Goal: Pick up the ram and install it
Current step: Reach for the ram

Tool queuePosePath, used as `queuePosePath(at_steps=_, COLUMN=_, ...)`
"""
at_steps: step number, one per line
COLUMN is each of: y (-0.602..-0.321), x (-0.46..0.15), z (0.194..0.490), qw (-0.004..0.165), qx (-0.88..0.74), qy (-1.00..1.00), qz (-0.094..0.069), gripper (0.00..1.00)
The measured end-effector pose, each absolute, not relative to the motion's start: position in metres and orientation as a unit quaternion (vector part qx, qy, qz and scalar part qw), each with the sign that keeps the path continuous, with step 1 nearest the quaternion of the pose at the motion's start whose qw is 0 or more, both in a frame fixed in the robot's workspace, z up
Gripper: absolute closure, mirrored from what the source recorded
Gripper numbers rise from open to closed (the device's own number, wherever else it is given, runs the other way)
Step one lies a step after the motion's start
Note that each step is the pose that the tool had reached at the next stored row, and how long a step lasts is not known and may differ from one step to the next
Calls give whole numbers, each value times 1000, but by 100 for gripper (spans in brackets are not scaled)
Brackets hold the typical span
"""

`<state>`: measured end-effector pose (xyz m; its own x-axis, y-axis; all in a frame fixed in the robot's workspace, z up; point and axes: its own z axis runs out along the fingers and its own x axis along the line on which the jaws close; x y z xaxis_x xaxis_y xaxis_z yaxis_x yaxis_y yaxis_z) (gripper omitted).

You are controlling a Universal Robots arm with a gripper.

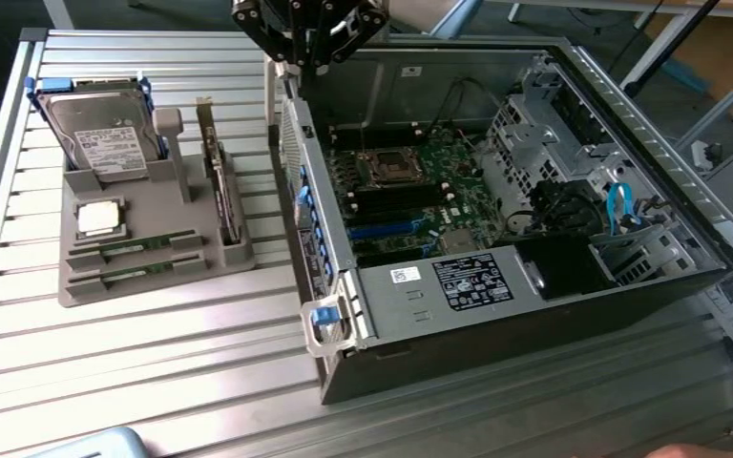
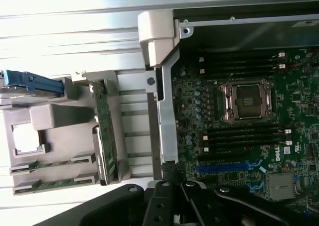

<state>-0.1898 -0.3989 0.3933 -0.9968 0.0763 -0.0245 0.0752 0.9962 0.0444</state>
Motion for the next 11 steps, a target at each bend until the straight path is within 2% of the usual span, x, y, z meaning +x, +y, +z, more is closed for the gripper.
queuePosePath(at_steps=11, y=-399, x=-213, z=393, qw=13, qx=38, qy=999, qz=22, gripper=89)
